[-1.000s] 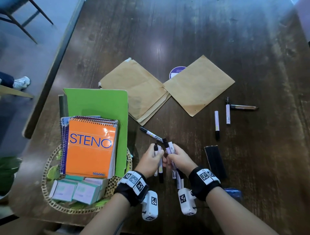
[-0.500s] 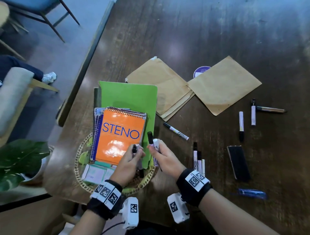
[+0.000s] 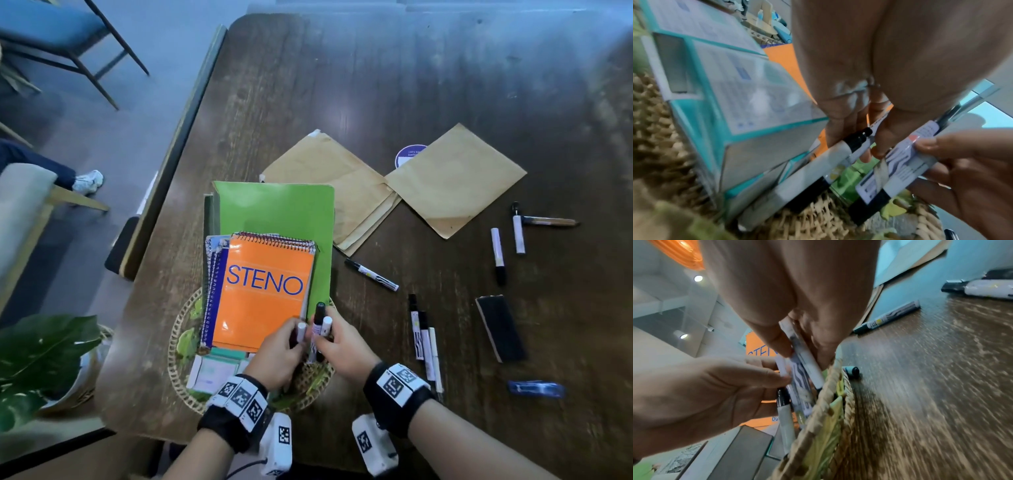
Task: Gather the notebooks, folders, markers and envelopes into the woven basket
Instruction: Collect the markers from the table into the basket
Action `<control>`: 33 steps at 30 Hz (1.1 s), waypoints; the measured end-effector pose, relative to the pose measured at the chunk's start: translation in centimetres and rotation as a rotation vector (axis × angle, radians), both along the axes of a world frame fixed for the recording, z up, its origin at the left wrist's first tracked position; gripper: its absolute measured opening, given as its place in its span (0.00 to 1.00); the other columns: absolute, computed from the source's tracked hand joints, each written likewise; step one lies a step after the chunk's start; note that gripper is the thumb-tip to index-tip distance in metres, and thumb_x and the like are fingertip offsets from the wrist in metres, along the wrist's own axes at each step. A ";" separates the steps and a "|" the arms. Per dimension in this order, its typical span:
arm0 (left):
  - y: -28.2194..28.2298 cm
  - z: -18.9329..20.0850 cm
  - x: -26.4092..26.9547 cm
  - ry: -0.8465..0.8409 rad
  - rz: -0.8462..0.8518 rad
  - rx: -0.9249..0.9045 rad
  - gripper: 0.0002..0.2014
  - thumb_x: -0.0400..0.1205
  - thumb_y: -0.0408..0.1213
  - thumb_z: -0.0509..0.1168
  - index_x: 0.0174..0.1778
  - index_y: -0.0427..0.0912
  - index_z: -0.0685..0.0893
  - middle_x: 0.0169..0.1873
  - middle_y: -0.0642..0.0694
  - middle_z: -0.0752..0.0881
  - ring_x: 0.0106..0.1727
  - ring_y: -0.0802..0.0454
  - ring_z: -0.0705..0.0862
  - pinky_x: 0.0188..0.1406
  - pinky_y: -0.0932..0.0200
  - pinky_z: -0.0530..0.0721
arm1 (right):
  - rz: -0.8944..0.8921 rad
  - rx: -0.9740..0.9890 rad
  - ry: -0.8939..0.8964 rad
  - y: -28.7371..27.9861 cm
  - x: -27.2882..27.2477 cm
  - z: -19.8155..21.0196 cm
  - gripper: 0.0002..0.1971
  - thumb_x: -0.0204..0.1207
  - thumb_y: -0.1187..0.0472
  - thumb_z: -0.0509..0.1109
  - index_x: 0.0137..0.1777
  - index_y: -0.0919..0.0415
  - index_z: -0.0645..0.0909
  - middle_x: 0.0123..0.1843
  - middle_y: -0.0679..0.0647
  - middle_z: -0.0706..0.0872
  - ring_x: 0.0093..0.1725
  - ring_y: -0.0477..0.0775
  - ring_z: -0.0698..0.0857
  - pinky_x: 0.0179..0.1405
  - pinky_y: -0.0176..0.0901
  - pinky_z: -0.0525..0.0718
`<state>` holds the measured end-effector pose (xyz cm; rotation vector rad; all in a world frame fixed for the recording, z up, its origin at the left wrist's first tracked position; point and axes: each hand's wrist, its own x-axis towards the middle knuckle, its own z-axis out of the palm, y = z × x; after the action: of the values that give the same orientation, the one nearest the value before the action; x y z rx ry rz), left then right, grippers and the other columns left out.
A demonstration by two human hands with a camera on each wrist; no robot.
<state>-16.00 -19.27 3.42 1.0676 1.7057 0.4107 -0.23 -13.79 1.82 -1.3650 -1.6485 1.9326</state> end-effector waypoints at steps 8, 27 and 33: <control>0.8 -0.2 0.0 0.300 -0.179 0.062 0.12 0.84 0.40 0.65 0.64 0.48 0.84 0.55 0.50 0.79 0.56 0.52 0.79 0.63 0.52 0.79 | 0.085 0.184 -0.326 0.0 -1.0 0.9 0.07 0.74 0.61 0.72 0.40 0.58 0.75 0.45 0.53 0.82 0.44 0.55 0.84 0.48 0.55 0.86; 10.9 1.4 8.5 0.293 -0.384 0.493 0.09 0.82 0.36 0.62 0.55 0.42 0.85 0.52 0.44 0.82 0.52 0.43 0.84 0.53 0.47 0.83 | -0.153 0.188 -0.927 8.4 9.5 -0.8 0.12 0.79 0.51 0.68 0.59 0.53 0.81 0.62 0.54 0.82 0.64 0.58 0.82 0.61 0.52 0.83; 16.4 -2.5 13.4 0.585 -0.731 0.242 0.14 0.84 0.35 0.57 0.64 0.41 0.80 0.62 0.39 0.76 0.64 0.37 0.77 0.62 0.39 0.80 | -0.139 -0.019 -1.104 5.5 14.6 -3.1 0.29 0.78 0.43 0.70 0.72 0.58 0.70 0.73 0.60 0.76 0.71 0.63 0.79 0.63 0.56 0.80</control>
<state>-2.58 -2.84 0.93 2.0300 1.6156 -0.1969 14.37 -8.33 -1.31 -2.7312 -1.7806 1.0952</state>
